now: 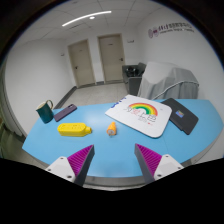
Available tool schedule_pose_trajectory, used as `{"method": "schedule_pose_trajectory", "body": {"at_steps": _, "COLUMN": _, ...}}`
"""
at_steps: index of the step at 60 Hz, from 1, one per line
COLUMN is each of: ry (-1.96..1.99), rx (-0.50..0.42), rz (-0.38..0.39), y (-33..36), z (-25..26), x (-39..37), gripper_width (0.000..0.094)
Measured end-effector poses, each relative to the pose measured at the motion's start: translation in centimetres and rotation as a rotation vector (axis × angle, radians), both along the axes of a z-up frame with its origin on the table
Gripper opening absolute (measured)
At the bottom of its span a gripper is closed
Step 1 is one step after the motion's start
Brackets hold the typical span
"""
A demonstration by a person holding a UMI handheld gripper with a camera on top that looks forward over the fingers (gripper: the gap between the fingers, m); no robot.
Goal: Unplug charger
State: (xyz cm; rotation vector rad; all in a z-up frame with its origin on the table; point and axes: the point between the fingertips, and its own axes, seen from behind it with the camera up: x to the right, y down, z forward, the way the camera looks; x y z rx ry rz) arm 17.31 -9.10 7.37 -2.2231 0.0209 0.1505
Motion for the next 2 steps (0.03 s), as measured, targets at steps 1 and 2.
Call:
{"method": "schedule_pose_trajectory", "body": {"at_steps": 1, "ry": 0.002, "rx": 0.005, "rz": -0.003, "y": -0.69, "z": 0.3, "x": 0.42, "gripper_width": 0.0838}}
{"method": "schedule_pose_trajectory", "body": {"at_steps": 2, "ry": 0.004, "rx": 0.01, "rz": -0.007, "y": -1.33, "z": 0.59, "x": 0.82, "gripper_width": 0.0836}}
